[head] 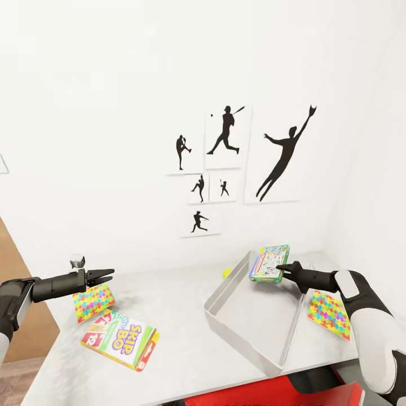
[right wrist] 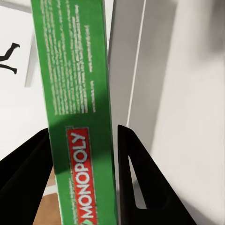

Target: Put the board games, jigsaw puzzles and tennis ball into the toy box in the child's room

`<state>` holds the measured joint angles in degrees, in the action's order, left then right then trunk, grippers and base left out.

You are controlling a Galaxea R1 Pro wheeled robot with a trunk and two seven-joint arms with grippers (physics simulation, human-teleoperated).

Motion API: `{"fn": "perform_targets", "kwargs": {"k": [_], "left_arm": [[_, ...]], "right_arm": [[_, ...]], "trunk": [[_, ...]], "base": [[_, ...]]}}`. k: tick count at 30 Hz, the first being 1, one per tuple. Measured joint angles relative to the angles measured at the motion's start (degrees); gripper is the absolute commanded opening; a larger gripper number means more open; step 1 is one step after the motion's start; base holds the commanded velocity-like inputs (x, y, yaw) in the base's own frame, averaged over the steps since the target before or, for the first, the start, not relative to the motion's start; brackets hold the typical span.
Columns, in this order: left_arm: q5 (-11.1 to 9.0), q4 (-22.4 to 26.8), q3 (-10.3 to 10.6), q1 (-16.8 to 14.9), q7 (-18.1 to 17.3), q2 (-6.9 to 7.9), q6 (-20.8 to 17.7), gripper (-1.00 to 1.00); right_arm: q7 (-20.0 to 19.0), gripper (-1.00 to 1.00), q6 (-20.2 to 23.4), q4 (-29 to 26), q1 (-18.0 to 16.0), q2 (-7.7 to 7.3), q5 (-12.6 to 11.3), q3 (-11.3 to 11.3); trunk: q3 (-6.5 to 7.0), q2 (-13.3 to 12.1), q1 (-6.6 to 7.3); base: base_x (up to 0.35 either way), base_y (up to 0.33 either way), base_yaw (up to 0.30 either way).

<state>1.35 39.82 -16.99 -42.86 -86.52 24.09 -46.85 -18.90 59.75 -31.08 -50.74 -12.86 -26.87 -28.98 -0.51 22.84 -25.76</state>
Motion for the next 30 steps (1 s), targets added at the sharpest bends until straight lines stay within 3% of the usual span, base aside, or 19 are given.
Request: {"fn": "perform_targets", "kwargs": {"k": [24, 30], "left_arm": [[0.0, 0.0, 0.0, 0.0, 0.0, 0.00, 0.0, 1.00], [0.0, 0.0, 0.0, 0.0, 0.1, 0.00, 0.0, 1.00]], "right_arm": [[0.1, -1.00, 0.0, 0.1, -0.1, -0.04, 0.0, 0.0], [0.2, -1.00, 0.0, 0.7, -1.6, -0.04, 0.0, 0.0]], "trunk": [[-2.18, -0.1, 0.01], [-2.75, -0.1, 0.01]], "base": [[0.000, 0.000, 0.000], [0.000, 0.000, 0.000]]}}
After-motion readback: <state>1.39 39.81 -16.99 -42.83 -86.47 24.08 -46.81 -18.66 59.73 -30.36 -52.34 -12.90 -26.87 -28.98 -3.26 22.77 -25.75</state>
